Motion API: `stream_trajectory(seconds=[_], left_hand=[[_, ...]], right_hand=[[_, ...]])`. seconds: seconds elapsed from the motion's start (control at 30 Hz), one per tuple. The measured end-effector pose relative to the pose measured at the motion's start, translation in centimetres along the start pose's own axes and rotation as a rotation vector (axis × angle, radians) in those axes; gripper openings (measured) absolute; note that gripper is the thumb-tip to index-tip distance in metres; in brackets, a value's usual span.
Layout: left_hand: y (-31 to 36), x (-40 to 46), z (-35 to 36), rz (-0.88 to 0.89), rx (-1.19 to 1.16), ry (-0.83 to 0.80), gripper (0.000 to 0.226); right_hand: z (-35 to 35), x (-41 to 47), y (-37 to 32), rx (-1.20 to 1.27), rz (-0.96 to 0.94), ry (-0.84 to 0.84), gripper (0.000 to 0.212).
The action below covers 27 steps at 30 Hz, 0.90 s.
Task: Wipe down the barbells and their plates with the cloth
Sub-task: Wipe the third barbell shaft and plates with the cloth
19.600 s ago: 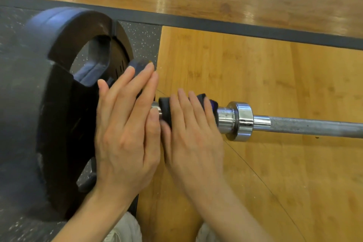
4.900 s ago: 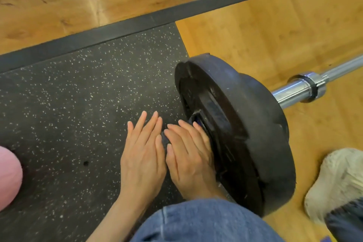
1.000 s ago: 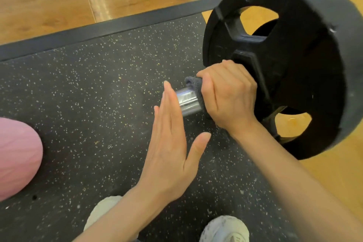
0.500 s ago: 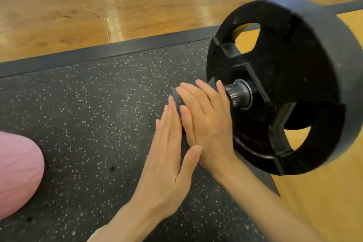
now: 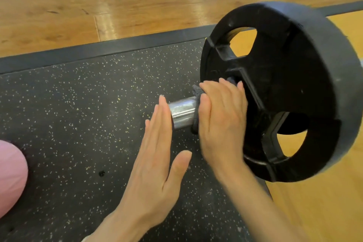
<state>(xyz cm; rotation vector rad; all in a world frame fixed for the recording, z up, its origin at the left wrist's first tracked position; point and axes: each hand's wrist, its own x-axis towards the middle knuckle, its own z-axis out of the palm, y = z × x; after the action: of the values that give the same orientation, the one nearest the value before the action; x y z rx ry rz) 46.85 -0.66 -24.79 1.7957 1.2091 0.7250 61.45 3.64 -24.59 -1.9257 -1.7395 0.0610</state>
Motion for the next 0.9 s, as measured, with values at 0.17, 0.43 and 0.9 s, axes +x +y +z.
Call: stream_trajectory(seconds=[0.17,0.43,0.9], left_hand=[[0.1,-0.3,0.5,0.01,-0.027,-0.003,0.079],[0.5,-0.7,0.8,-0.003,-0.073,0.031,0.076],[0.5,-3.5,1.9,0.085,0.03,-0.044,0.083]], right_hand=[[-0.2,-0.6,0.6,0.001,-0.275,-0.138,0.04],[-0.9,-1.8,-1.2,0.041,-0.202,-0.152,0.037],[-3.1,-3.2,0.3,0.128,-0.085,-0.201,0.033]])
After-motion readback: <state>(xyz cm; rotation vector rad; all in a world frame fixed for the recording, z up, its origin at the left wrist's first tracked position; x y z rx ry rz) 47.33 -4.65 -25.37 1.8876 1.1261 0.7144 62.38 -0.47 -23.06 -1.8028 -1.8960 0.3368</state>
